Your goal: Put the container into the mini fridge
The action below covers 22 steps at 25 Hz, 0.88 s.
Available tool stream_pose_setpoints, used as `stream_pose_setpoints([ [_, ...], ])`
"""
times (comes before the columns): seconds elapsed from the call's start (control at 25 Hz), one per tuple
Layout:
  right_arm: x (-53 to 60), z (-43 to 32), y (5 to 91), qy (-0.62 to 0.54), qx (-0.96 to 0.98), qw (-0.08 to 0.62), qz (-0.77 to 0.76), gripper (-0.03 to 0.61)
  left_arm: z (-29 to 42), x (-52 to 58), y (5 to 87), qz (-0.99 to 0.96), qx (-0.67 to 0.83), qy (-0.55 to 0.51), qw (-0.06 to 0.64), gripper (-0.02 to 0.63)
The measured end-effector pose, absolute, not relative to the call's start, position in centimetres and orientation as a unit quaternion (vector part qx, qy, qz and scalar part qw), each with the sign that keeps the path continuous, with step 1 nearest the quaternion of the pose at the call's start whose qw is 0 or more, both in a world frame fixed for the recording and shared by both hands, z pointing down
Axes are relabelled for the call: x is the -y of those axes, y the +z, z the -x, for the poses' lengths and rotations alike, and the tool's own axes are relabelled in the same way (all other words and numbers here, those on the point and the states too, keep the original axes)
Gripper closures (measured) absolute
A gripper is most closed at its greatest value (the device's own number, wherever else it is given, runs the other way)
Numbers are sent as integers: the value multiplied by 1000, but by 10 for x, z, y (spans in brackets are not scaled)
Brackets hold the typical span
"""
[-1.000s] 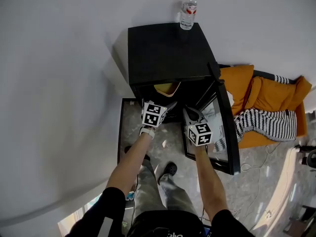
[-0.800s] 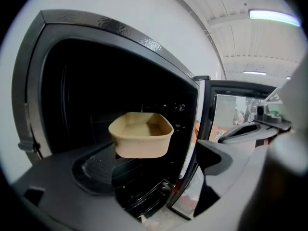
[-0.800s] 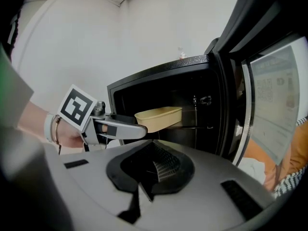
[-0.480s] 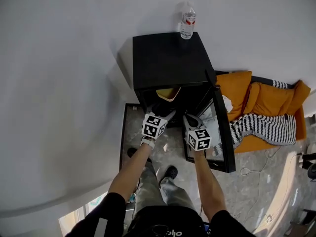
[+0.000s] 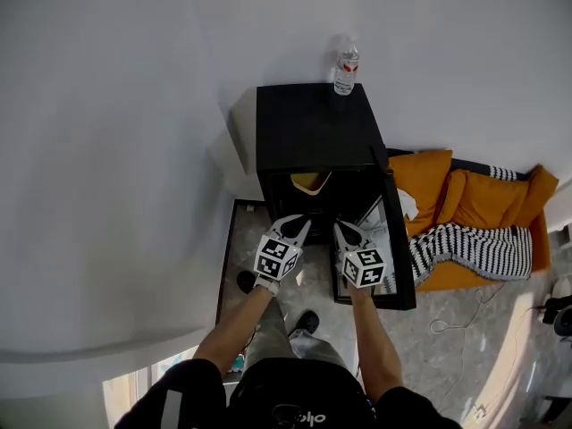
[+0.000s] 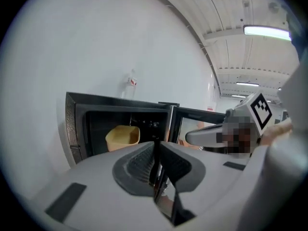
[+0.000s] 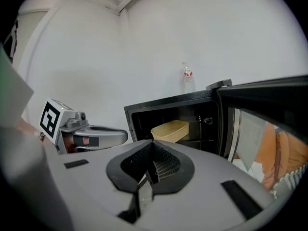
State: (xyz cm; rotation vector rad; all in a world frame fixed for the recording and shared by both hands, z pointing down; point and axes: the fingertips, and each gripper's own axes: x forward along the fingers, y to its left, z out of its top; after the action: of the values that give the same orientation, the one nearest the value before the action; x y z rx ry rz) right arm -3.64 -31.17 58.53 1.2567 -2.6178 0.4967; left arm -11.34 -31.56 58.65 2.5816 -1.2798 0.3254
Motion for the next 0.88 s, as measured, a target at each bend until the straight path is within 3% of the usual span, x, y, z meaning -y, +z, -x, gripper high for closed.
stream_pose_setpoints([
  [0.2,296,40,551,157,889,103,-417,571,122,297,549,-885,442,104,101,604],
  [0.88,264,29,486,156,897,54,-411,571,145,252,466,-872,472,35,122,606],
])
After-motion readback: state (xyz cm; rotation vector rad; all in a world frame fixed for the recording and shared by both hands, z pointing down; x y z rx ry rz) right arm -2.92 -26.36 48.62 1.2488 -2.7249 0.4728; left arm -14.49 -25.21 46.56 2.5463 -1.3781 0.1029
